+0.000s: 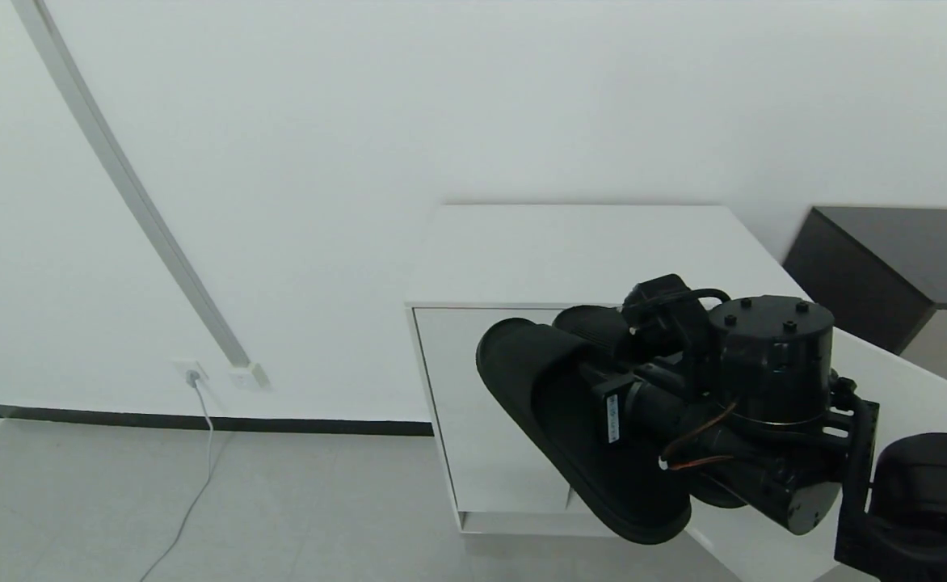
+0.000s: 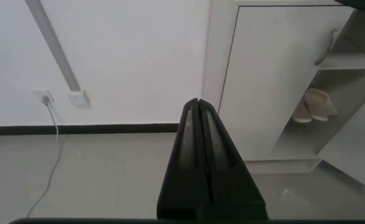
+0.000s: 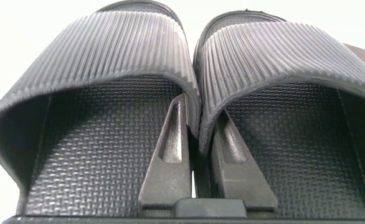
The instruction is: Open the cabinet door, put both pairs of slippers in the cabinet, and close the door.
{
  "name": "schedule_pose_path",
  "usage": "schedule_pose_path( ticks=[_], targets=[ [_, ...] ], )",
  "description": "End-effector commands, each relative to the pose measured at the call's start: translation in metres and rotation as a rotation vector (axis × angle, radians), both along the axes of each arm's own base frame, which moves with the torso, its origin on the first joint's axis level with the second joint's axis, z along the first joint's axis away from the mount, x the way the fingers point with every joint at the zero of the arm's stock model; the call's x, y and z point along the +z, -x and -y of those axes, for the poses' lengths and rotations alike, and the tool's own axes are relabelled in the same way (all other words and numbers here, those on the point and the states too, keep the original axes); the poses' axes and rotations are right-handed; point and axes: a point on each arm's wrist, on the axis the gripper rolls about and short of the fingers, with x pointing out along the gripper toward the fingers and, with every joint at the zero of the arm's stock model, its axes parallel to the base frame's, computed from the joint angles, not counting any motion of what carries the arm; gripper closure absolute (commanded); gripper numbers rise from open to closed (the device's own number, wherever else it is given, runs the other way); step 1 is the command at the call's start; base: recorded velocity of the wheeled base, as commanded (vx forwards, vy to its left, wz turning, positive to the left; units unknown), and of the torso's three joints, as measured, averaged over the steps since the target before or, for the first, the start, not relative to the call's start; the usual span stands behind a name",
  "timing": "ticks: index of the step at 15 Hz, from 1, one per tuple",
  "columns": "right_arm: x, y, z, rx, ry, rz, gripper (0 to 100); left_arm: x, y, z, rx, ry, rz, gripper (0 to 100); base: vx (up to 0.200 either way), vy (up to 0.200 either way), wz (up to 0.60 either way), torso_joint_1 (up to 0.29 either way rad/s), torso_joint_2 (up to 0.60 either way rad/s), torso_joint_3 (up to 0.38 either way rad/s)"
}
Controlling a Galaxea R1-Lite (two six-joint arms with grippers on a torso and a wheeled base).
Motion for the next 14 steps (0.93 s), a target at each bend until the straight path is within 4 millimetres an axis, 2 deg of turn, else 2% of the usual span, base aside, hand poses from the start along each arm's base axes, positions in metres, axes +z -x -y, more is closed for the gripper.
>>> schedule_pose_path(
  ticks=[1, 12, 14],
  targets=[
    [-0.0025, -0.0002, -0.0009, 0.002, 0.007, -0.006, 100, 0.0000, 0.0000, 0.0000, -0.001, 0.000, 0.001, 100, 0.000, -0.200, 0.00, 0.012, 0.00, 0.007],
    [-0.0046, -0.0002, -0.0002, 0.001, 0.014, -0.011, 100, 0.0000, 0.0000, 0.0000, -0.001, 0.000, 0.001, 100, 0.000, -0.200, 0.00, 0.000, 0.00, 0.004],
    [-0.0045, 0.0001, 0.0001, 0.001, 0.014, -0.011, 100, 0.0000, 0.0000, 0.0000, 0.002, 0.000, 0.001, 100, 0.000, 0.000, 0.00, 0.000, 0.00, 0.000]
  ],
)
